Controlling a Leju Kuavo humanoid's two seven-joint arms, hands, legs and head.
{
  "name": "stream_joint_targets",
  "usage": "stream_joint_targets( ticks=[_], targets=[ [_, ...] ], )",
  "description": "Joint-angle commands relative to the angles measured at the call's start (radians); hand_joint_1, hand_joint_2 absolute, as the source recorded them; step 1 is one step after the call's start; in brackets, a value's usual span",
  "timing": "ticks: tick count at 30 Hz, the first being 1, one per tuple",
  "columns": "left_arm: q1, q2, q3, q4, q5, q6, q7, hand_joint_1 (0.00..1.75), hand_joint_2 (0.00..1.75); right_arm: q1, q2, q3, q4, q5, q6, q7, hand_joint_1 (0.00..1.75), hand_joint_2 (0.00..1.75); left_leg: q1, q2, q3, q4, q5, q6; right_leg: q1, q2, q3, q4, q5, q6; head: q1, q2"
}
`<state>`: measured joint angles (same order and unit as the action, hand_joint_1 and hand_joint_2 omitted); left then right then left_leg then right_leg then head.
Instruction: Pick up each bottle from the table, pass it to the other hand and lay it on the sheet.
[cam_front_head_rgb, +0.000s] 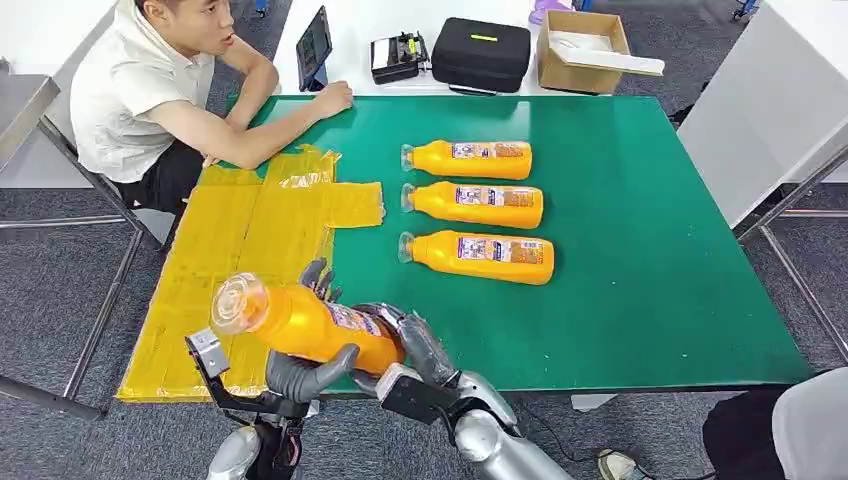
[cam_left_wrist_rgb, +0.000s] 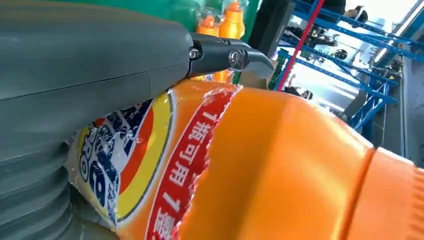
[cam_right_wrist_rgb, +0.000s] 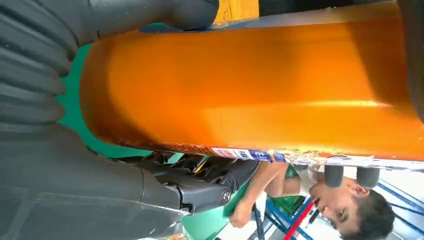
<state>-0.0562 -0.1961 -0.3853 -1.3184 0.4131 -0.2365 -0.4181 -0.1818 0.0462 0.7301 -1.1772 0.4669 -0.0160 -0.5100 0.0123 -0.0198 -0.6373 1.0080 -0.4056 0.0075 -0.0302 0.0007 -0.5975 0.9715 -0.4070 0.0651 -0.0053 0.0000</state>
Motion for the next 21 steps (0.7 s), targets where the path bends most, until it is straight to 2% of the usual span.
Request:
stream_joint_targets(
  ticks=[1,10,11,12,13,14,16,21],
  targets=[
    [-0.027,-0.011,0.019,0.011,0.014,0.021,-0.006,1.75,1.75,-0.001,-0.007,0.006,0.035,-0.036,-0.006,0.022,0.00,1.75,0.001,0.001,0.005,0.000,-0.002,0.000,0.001,-0.001,0.006,-0.001,-0.002,-0.004,0.000,0.000],
    [0.003,-0.009,0.028,-0.007,0.080,0.002,0.025,1.75,1.75,0.042,0.026,-0.025,0.052,-0.079,-0.008,0.007,0.00,1.75,0.000,0.002,0.003,0.000,-0.001,0.000,0.001,0.001,0.003,-0.001,-0.001,-0.002,0.000,0.000],
    [0.003,-0.009,0.028,-0.007,0.080,0.002,0.025,1.75,1.75,0.042,0.026,-0.025,0.052,-0.079,-0.008,0.007,0.00,1.75,0.001,0.004,0.009,0.001,-0.005,0.000,0.002,0.002,0.009,0.000,-0.004,-0.006,0.000,0.000],
    [0.001,-0.009,0.028,-0.008,0.080,0.002,0.025,1.75,1.75,0.040,0.027,-0.025,0.051,-0.079,-0.007,0.007,0.00,1.75,0.000,0.002,0.004,0.000,-0.002,0.000,0.001,0.000,0.005,-0.001,-0.002,-0.003,0.000,0.000],
    [0.001,-0.009,0.028,-0.008,0.080,0.002,0.025,1.75,1.75,0.040,0.027,-0.025,0.051,-0.079,-0.007,0.007,0.00,1.75,0.001,0.003,0.008,0.001,-0.004,0.000,0.002,0.000,0.008,-0.001,-0.003,-0.005,0.000,0.000],
    [0.001,-0.009,0.028,-0.008,0.080,0.002,0.025,1.75,1.75,0.040,0.027,-0.025,0.051,-0.079,-0.007,0.007,0.00,1.75,0.000,0.001,0.003,0.000,-0.001,0.000,0.001,0.000,0.003,-0.001,-0.001,-0.002,0.000,0.000],
    [0.006,-0.011,0.030,-0.011,0.098,0.003,0.033,1.75,1.75,0.045,0.026,-0.024,0.047,-0.077,-0.010,0.005,0.00,1.75,0.000,0.001,0.004,0.000,-0.002,0.000,0.001,0.000,0.004,-0.001,-0.001,-0.003,0.000,0.000],
    [0.010,0.001,0.031,-0.020,0.068,0.061,0.021,1.75,1.75,0.075,0.038,-0.037,0.001,-0.110,-0.021,-0.022,0.00,1.75,0.000,0.002,0.005,0.000,-0.003,0.000,0.001,0.000,0.005,-0.001,-0.002,-0.004,0.000,0.000]
  ],
)
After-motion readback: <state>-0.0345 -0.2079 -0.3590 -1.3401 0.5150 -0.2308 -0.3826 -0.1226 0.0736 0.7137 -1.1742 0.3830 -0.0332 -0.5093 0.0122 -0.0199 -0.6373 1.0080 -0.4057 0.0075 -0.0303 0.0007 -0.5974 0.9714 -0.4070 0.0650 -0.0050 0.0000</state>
